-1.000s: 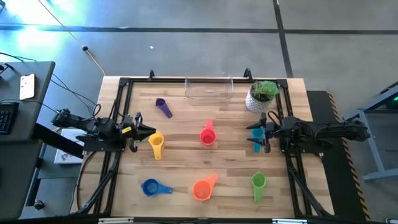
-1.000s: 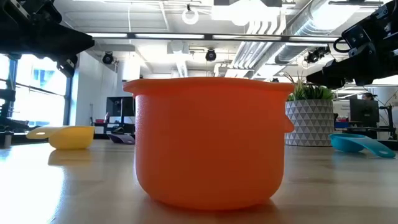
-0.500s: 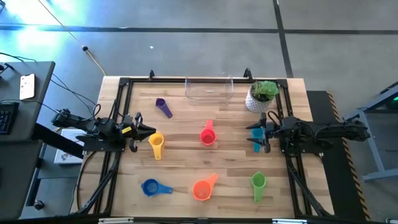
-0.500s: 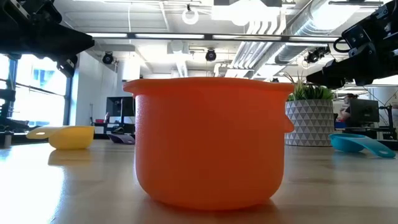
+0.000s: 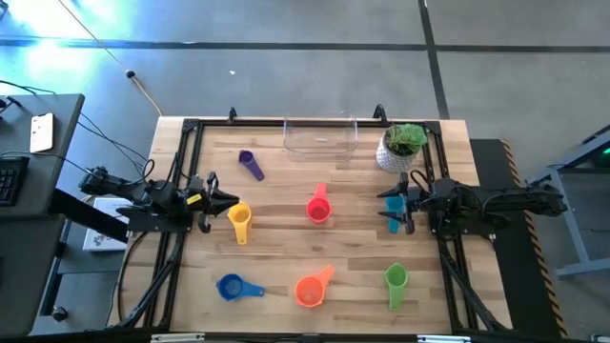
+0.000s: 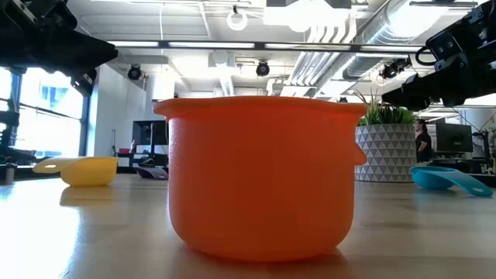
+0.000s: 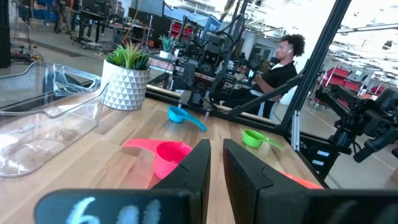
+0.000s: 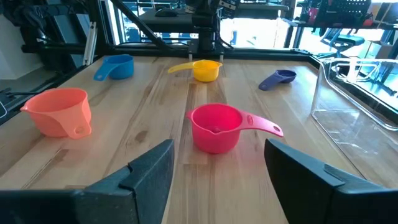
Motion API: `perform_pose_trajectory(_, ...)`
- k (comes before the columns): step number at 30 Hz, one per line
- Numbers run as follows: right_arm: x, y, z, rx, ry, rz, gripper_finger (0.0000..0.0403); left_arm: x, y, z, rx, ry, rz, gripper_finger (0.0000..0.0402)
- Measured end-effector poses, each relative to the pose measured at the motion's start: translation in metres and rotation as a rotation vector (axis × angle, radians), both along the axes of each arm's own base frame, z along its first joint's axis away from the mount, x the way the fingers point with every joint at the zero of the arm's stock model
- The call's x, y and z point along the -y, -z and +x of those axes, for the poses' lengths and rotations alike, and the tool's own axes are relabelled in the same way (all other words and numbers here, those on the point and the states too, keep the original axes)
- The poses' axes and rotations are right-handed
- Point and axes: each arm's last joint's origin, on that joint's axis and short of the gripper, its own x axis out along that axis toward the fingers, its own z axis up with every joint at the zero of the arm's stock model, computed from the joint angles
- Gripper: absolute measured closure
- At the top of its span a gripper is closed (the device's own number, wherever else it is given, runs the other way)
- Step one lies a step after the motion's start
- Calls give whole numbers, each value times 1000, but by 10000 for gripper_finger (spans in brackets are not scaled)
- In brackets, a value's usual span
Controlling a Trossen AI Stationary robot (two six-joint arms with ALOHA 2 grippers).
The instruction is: Nest measuring cups in basket
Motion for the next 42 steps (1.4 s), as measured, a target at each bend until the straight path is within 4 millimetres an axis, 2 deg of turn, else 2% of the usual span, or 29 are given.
perform_pose_trajectory(24,0,0,0,0,-1,-11,160,-1,0,0,8,-23,-83,367)
perform_pose_trajectory(28,1,-2,0,27,53,118,160,-1,-1,0,14,-42,-91,367)
perform_pose_trajectory(32,3,-7,1,83,146,280,160,-3,-4,-1,58,-98,-197,367)
perform_pose_trajectory(37,4,-13,1,152,162,361,160,-5,-5,-1,89,-136,-347,367)
perform_pose_trajectory(42,5,-31,0,342,158,412,160,-5,-5,-1,102,-132,-439,367)
